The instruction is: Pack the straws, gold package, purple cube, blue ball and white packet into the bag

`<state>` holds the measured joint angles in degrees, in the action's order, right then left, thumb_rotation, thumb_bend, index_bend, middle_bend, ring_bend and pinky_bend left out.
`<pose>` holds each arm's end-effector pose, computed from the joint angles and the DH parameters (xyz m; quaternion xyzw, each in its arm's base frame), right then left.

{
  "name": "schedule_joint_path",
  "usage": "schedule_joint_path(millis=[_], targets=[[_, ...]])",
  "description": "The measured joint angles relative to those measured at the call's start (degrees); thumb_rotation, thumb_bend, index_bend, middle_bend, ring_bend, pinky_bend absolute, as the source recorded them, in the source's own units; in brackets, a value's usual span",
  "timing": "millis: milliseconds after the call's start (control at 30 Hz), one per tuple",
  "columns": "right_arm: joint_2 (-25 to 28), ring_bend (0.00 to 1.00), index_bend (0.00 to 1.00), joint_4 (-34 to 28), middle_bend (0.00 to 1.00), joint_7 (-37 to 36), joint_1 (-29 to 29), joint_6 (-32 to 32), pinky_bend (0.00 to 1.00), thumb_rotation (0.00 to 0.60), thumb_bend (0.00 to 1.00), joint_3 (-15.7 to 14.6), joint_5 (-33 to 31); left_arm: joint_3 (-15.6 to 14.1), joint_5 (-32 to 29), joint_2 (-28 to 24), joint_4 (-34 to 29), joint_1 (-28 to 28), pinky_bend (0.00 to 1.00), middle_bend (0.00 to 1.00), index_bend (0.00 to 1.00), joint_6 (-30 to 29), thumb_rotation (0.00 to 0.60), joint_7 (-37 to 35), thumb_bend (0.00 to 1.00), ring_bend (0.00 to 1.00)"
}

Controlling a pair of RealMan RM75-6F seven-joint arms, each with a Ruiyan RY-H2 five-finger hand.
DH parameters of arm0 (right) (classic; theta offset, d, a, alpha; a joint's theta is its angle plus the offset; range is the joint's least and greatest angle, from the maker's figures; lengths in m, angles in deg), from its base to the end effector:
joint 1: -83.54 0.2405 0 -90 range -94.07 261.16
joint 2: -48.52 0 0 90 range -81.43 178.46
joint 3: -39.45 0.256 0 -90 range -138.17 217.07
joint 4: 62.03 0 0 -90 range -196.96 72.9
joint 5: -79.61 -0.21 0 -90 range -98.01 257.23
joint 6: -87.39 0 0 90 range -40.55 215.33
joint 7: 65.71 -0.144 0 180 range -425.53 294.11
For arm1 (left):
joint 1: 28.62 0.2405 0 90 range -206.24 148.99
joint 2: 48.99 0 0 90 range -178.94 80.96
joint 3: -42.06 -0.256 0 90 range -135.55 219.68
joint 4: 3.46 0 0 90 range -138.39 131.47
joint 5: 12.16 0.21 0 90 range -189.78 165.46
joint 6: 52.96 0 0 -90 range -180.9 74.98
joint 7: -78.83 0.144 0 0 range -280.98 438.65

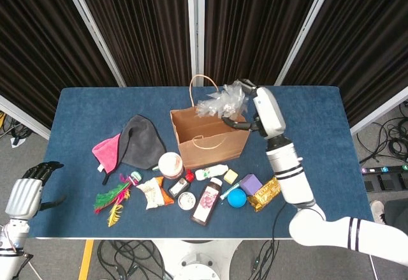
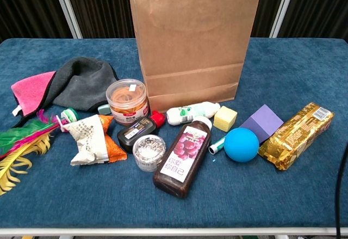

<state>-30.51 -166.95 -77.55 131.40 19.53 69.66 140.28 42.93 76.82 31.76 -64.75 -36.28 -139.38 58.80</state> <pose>-0.0119 -0.3670 0.1148 0.4879 -0.4838 0.6944 0.2137 -0.3660 0.1971 0.1127 -0.5955 -0.3963 -0.4345 0.5473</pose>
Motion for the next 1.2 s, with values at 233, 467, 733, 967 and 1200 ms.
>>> schedule_joint_path(millis=[233, 467, 733, 967, 1200], targets=[[-9.1, 0.29, 0.55, 5.0, 0.45, -4.4, 2.6, -0.7, 0.32, 0.6, 0.21, -1.1, 3.3, 0.4, -0.5, 0.4, 1.1, -0.1, 0.27, 0.35, 0.3, 0.4, 0.6, -1.4, 0.18, 0.23], [-11.8, 0.29, 0.55, 9.0, 0.45, -4.9, 2.8, -0.7, 0.32, 0.6, 0.21, -1.2, 2.0, 0.5, -0.5, 0.7, 2.0, -0.3, 0.27, 0.35, 0.3, 0.5, 0.6, -2.2, 0.18, 0.23], [-11.3, 0.07, 0.19, 9.5, 0.23, -6.5, 2.4, 2.7, 0.08, 0.6, 0.0, -1.1, 0.7, 0.3, -0.4, 0.9, 2.1, -0.3, 0.27, 0.35, 0.3, 0.7, 0.6, -3.0, 0.18, 0.23], [-9.3, 0.0, 0.0, 9.6, 0.1, -12.7, 1.6, 5.4, 0.0, 0.6, 0.0, -1.0, 4.4, 0.4, -0.5, 1.1, 2.2, -0.3, 0.27, 0.35, 0.3, 0.8, 0.6, -3.2, 0.18, 0.23], [-7.8, 0.0, 0.0, 8.3, 0.1, -12.7, 0.8, 3.3, 0.0, 0.6, 0.0, 0.6, 5.8, 0.5, -0.6, 1.0, 1.9, -0.4, 0.27, 0.35, 0.3, 0.9, 0.6, -3.4, 0.18, 0.23]])
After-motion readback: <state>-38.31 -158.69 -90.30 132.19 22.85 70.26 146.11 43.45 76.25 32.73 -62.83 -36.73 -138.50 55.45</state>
